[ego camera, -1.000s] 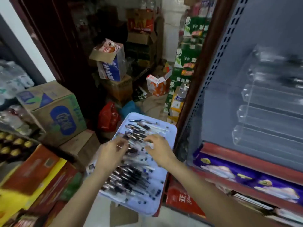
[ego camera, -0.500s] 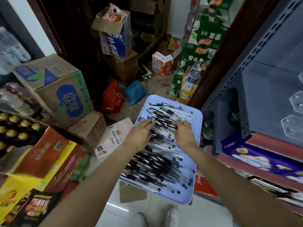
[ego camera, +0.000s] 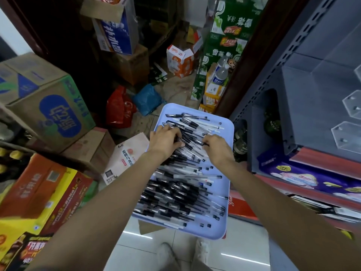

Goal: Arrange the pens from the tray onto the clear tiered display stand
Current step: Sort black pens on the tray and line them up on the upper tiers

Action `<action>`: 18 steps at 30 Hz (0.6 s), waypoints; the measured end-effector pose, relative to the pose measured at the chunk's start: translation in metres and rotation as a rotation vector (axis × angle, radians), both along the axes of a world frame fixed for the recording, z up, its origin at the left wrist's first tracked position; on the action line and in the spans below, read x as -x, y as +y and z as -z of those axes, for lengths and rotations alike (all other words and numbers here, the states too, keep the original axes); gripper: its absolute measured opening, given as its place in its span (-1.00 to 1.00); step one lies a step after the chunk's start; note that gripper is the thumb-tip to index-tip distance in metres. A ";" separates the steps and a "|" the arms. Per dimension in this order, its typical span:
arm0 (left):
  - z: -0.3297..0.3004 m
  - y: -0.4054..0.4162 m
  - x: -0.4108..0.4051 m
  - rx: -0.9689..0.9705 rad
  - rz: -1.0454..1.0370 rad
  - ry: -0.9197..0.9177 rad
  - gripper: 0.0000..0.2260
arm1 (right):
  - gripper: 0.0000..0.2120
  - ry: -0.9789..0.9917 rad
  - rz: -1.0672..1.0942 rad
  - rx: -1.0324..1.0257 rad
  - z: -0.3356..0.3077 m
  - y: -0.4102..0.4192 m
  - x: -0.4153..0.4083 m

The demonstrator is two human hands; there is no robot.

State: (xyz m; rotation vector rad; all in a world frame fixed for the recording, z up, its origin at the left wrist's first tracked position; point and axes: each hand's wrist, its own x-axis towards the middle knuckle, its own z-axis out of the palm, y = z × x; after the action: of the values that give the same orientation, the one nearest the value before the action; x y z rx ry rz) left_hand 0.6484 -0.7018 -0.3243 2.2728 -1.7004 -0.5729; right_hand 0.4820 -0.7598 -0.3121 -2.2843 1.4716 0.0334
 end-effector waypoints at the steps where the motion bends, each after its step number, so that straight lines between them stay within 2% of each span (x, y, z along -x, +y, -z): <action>1: 0.000 -0.001 0.000 -0.019 0.009 -0.013 -0.75 | -0.84 -0.006 0.000 -0.001 -0.001 0.001 0.001; 8: -0.011 -0.012 -0.003 -0.103 0.019 0.046 -0.80 | -0.84 -0.088 0.030 -0.070 -0.007 0.003 0.006; 11: -0.015 -0.011 -0.003 -0.083 0.014 0.097 -0.83 | -0.84 -0.123 0.061 -0.106 -0.013 0.003 0.009; 13: -0.017 -0.007 -0.003 -0.021 -0.015 0.301 -0.84 | -0.84 -0.159 0.074 -0.130 -0.019 0.004 0.011; 16: -0.033 0.004 0.002 0.130 -0.123 0.797 -0.92 | -0.84 -0.272 0.108 -0.148 -0.034 0.007 0.017; 18: -0.050 0.009 0.010 0.234 -0.189 0.919 -0.97 | -0.83 -0.377 0.126 -0.144 -0.054 0.010 0.024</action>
State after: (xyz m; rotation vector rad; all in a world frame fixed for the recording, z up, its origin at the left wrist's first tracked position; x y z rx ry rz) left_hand 0.6381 -0.6925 -0.2746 1.5724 -1.0120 -1.0807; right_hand 0.4580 -0.7495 -0.2585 -1.9486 1.3603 -0.3021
